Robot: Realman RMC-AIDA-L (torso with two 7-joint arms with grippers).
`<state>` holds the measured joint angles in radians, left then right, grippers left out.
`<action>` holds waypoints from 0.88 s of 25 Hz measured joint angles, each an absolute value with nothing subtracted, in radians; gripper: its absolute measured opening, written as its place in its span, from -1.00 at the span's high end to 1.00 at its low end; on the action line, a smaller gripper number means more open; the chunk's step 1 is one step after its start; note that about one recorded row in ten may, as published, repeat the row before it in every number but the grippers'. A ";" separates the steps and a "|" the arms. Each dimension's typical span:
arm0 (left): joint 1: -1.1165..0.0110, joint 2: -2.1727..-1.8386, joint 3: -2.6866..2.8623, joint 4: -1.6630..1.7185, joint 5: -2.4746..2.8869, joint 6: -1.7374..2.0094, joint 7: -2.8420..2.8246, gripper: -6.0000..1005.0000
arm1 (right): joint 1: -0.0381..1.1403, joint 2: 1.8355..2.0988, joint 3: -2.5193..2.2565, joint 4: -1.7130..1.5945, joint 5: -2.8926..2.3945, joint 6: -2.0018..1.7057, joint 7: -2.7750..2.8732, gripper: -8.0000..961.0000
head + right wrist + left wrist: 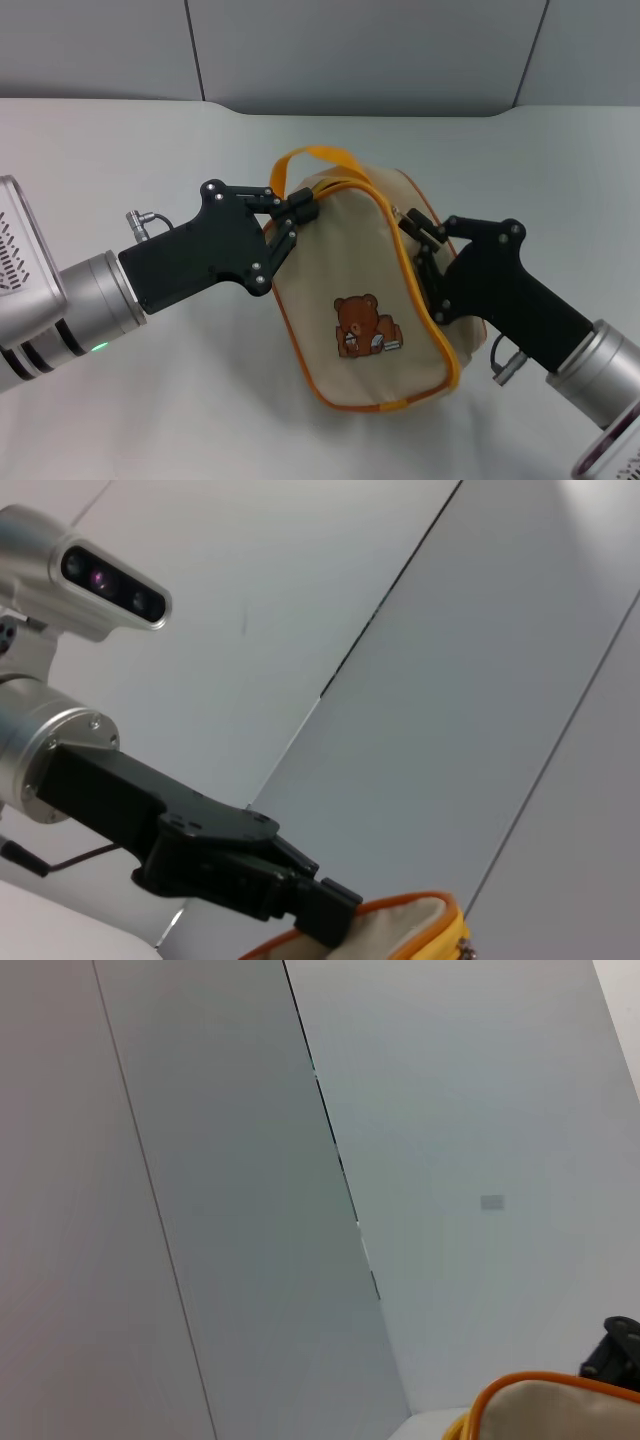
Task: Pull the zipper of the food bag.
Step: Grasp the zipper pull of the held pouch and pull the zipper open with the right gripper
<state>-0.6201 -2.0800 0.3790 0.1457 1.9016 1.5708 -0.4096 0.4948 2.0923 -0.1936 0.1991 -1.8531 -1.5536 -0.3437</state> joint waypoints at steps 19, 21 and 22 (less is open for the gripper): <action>-0.621 -2.080 0.373 0.146 1.899 1.557 -0.410 0.90 | 0.183 2.083 -0.196 0.151 -1.881 -1.653 -0.329 0.93; -0.621 -2.080 0.373 0.146 1.899 1.557 -0.410 0.90 | 0.166 2.083 -0.195 0.140 -1.882 -1.659 -0.327 0.92; -0.621 -2.080 0.373 0.145 1.899 1.558 -0.410 0.90 | 0.164 2.084 -0.193 0.138 -1.881 -1.662 -0.326 0.91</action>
